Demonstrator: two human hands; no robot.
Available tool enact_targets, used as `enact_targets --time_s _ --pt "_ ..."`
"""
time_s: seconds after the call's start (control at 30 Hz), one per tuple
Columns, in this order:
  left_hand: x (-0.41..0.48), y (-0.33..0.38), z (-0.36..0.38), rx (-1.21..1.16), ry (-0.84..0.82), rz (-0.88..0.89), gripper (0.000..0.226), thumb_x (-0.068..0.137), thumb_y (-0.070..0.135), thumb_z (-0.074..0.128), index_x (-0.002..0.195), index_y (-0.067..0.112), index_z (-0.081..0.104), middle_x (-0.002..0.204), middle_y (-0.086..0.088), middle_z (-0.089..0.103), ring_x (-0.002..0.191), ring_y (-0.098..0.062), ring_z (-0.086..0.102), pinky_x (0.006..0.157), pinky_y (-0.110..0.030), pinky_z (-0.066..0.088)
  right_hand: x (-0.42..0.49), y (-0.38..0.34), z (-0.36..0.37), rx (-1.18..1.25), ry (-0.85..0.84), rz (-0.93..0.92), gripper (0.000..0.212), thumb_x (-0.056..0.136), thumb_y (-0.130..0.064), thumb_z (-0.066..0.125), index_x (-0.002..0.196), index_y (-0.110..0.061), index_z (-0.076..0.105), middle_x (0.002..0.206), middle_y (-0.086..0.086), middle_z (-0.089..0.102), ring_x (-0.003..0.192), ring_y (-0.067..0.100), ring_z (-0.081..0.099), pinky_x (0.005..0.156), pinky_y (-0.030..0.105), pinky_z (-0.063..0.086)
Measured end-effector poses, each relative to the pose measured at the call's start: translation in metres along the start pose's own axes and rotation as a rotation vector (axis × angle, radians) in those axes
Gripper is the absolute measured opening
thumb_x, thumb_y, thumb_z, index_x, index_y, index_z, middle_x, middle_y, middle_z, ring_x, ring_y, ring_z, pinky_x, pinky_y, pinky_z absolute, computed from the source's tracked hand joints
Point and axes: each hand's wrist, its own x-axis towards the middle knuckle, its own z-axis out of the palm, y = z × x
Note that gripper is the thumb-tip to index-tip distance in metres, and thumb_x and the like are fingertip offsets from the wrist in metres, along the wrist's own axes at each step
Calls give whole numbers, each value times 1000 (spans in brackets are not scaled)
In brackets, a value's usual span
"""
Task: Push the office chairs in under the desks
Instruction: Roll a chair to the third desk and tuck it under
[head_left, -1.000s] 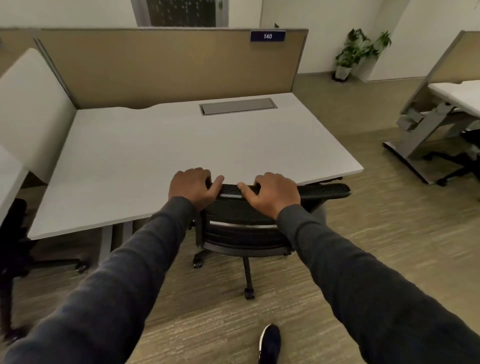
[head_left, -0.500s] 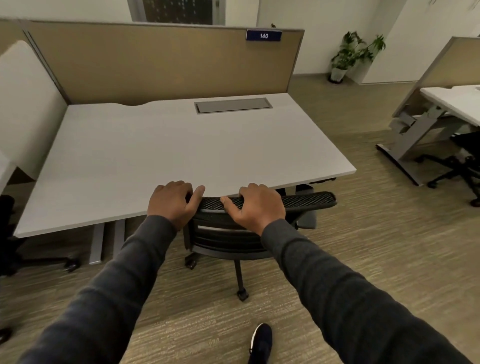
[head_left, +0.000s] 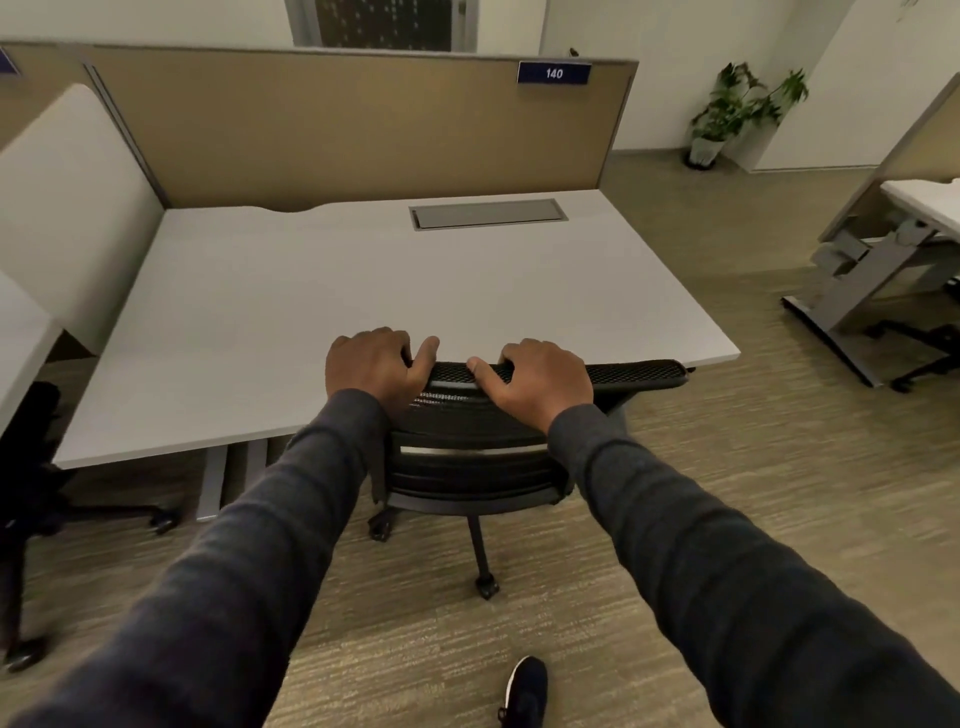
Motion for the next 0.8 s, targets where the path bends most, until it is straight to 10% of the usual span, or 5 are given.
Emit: enact_targets --time_s 0.8 --pt "-13 10 0 31 -69 19 63 88 70 22 90 22 62 88 2 60 86 -21 54 76 -37 35 1 4 0 37 9 -58 70 91 -77 26 91 -20 68 80 -3 61 72 20 55 66 35 40"
